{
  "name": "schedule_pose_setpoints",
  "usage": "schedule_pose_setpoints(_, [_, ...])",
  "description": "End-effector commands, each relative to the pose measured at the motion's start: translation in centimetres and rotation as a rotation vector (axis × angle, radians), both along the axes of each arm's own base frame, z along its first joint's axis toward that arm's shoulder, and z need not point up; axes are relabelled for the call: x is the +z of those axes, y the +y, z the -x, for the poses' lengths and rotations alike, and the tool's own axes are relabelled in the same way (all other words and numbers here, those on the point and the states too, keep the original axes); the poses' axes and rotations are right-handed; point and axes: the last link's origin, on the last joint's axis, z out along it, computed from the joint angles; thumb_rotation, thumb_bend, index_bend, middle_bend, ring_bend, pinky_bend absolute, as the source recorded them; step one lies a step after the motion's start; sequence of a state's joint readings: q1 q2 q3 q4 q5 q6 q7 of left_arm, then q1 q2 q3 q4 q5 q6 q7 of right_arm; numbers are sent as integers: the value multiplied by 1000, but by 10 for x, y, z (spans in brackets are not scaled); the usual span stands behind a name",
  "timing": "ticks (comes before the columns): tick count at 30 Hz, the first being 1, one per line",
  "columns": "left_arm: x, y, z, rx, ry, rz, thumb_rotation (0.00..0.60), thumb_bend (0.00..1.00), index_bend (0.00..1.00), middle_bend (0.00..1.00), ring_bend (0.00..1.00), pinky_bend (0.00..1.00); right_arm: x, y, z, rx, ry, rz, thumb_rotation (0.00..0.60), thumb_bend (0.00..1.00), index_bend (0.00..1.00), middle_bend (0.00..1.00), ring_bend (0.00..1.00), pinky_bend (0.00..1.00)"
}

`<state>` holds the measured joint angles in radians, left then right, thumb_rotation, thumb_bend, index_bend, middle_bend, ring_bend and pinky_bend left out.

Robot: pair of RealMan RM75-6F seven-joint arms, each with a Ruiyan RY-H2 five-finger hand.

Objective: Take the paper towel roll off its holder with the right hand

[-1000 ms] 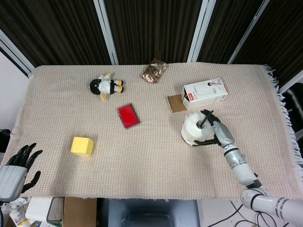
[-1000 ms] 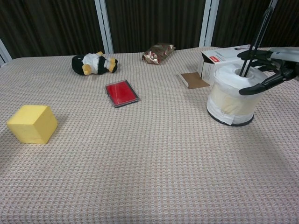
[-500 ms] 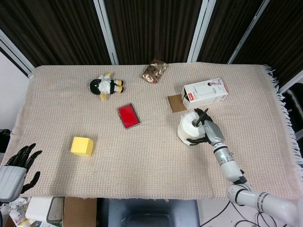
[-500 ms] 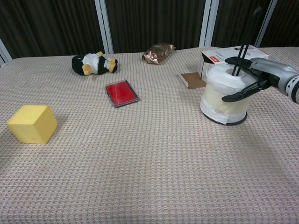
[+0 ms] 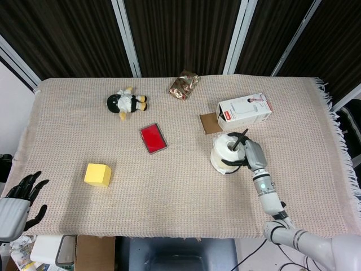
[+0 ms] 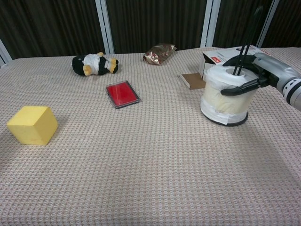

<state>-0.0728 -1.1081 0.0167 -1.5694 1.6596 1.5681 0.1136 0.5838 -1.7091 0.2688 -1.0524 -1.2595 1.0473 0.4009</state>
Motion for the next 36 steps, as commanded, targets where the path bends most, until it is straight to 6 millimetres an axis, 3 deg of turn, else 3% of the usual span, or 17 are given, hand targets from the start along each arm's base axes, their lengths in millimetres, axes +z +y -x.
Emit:
schedule_pose_setpoints(1, [0, 0, 0, 2, 0, 1, 600, 413, 195, 61, 102, 306, 13, -1, -5, 24, -8, 33, 600, 182, 599, 513, 566, 585])
schedule_pose_setpoints(7, [0, 0, 0, 2, -1, 3, 600, 413, 195, 61, 102, 308, 67, 13, -37, 114, -39, 133, 600, 183, 596, 513, 566, 585])
schedule_pose_setpoints(14, [-1, -1, -1, -3, 1, 8, 600, 413, 195, 61, 102, 312, 141, 54, -83, 191, -37, 256, 600, 182, 581, 503, 565, 585])
schedule_pose_setpoints(21, [-1, -1, -1, -4, 3, 10, 600, 413, 195, 63, 103, 314, 199, 101, -95, 215, -60, 322, 600, 182, 565, 499, 560, 585])
schedule_pose_setpoints(25, [-2, -1, -2, -4, 7, 14, 600, 413, 195, 66, 103, 315, 224, 130, -81, 224, -56, 355, 600, 182, 557, 499, 559, 585])
schedule_pose_setpoints(29, [-3, -1, -2, -3, 6, 18, 600, 414, 195, 70, 105, 319, 235, 158, -47, 197, 19, 285, 600, 182, 539, 499, 559, 586])
schedule_pose_setpoints(33, [-2, -1, -1, 1, 10, 14, 600, 413, 195, 72, 105, 322, 224, 176, -4, 127, 162, 146, 600, 182, 525, 499, 558, 585])
schedule_pose_setpoints(36, [-3, 0, -2, 2, 8, 16, 600, 413, 195, 73, 106, 323, 202, 181, 24, 77, 257, 68, 600, 183, 518, 499, 551, 586])
